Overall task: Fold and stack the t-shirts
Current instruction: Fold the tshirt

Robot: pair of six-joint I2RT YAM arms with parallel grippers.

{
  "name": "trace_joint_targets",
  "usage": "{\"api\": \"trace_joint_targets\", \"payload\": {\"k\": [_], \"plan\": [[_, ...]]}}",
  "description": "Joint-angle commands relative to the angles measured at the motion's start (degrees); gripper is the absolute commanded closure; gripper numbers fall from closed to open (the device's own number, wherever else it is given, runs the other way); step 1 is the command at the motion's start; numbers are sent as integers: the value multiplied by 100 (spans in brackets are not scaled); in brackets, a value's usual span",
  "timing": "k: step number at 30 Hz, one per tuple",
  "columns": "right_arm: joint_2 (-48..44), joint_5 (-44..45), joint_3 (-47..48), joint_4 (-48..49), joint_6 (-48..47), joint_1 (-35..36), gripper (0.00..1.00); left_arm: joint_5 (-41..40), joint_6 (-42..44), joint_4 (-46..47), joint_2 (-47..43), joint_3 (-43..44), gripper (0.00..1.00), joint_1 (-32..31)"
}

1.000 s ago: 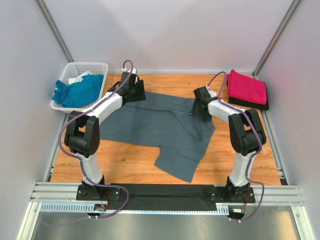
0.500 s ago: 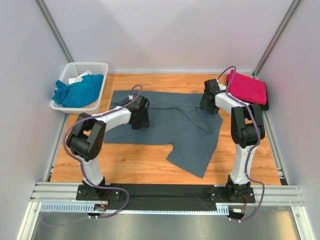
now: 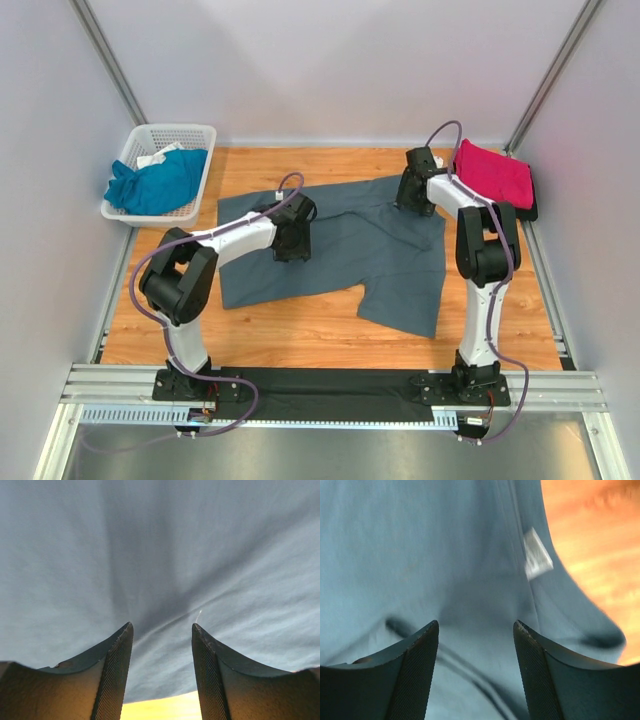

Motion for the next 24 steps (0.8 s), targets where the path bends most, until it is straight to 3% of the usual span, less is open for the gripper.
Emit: {"api": "trace_joint_targets", "payload": {"k": [1, 7, 14, 17, 20, 24], "plan": [[-809, -343, -232, -94, -201, -33, 37, -346, 267, -482, -82, 720, 42, 134], [-1565, -862, -627, -121, -306, -7, 35, -469, 172, -632, -661, 827, 39, 862], [-1610, -950, -865, -138, -245, 55, 35, -310, -1215, -63, -1197, 133, 32, 1865], [-1540, -1029, -874, -200, -227, 72, 36, -564, -1901, 316, -1356, -87, 29, 2032], [-1557, -1038, -900, -200, -253, 142, 36, -1474, -2699, 378, -1339, -193, 29, 2181], [-1557, -1021, -909, -218, -280, 143, 36, -1689, -3080, 501, -1260, -298, 29, 2374]]}}
